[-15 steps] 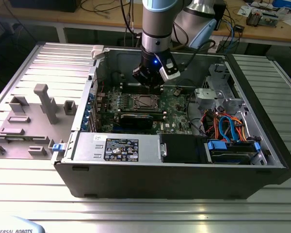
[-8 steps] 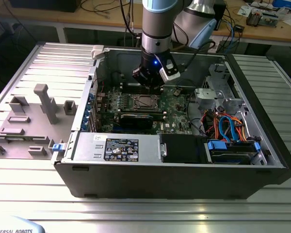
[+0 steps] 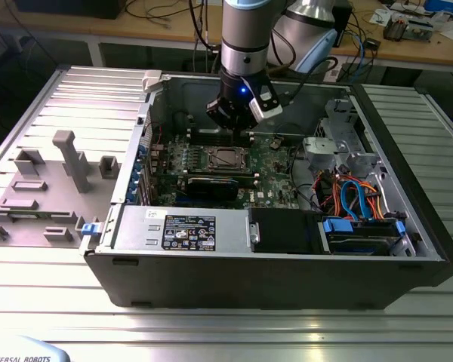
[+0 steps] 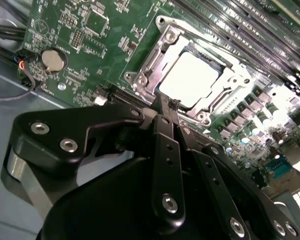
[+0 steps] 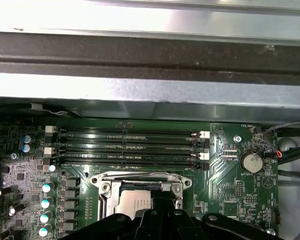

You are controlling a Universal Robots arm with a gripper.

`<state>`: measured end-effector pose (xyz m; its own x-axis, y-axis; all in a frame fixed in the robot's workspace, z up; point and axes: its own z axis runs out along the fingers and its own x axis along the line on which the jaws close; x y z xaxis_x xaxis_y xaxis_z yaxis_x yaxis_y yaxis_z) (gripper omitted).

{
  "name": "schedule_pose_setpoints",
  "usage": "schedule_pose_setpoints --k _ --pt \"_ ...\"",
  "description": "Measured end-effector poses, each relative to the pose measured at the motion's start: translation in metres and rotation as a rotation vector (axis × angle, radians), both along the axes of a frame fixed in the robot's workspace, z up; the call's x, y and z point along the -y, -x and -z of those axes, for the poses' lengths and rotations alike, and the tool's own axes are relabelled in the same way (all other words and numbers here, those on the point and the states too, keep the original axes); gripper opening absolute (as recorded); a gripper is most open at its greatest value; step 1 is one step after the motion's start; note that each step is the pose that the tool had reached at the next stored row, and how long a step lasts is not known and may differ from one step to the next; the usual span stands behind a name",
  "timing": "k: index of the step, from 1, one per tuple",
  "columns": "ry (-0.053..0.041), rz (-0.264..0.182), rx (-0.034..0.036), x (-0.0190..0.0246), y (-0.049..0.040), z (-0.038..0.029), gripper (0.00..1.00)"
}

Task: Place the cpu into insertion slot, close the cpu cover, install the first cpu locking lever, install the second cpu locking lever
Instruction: 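Install the second cpu locking lever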

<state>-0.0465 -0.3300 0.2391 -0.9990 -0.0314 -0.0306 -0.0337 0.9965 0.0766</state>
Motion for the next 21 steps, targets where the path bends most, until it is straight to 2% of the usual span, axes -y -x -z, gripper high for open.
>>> schedule_pose_setpoints --k 7,16,21 --pt "0.0002 0.000 0.0001 0.0095 0.0000 0.0007 0.11" --pt "0.0003 0.000 0.0000 0.0105 0.0000 0.0007 0.11" --pt "0.0004 0.000 0.0000 0.0132 0.0000 0.0007 0.11"
